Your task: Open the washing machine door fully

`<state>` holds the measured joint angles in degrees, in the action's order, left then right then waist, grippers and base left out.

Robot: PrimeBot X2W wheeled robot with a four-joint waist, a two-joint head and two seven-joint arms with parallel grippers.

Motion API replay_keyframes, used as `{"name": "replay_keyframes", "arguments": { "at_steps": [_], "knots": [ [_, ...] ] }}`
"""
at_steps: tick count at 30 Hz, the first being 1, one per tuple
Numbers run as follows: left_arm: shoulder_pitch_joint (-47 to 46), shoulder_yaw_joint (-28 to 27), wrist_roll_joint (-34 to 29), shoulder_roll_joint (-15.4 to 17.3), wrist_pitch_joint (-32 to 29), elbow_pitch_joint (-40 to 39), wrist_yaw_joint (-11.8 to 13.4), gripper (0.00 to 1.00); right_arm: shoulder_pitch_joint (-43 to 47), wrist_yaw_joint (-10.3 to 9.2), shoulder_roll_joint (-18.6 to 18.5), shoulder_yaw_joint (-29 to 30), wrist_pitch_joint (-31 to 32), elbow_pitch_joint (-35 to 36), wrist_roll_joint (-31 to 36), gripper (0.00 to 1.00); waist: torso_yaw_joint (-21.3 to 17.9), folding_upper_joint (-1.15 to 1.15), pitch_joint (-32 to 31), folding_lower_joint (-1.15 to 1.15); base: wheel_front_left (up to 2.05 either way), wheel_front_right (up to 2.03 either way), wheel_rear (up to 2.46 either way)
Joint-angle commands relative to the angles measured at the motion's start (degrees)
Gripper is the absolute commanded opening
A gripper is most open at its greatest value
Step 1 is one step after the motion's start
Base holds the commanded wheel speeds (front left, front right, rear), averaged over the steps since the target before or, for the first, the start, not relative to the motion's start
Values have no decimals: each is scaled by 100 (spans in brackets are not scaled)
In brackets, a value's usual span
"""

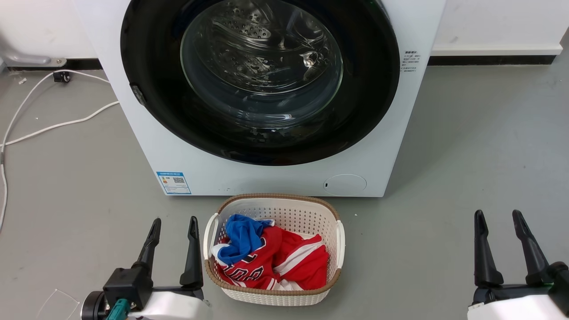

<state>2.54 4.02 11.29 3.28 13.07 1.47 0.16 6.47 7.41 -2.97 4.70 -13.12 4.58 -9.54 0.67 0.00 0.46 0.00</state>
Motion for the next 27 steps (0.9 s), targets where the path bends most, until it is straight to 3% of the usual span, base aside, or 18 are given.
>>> {"name": "replay_keyframes", "arguments": {
  "at_steps": [1, 17, 27],
  "knots": [
    [55, -7, -130, -2, 51, -22, -27, 100, 73, 11, 11, -12, -56, 60, 116, 100, 1, 0, 1, 0, 0, 0, 0],
    [161, -44, -654, -43, 223, 12, -91, 100, 203, 7, 16, 22, -210, 67, 423, 100, 10, 0, -20, 0, 0, 0, 0],
    [181, -17, -519, -44, 216, 109, -65, 100, 191, 8, 16, 4, -209, -36, 260, 100, 8, 0, -31, 0, 0, 0, 0]
  ]
}}
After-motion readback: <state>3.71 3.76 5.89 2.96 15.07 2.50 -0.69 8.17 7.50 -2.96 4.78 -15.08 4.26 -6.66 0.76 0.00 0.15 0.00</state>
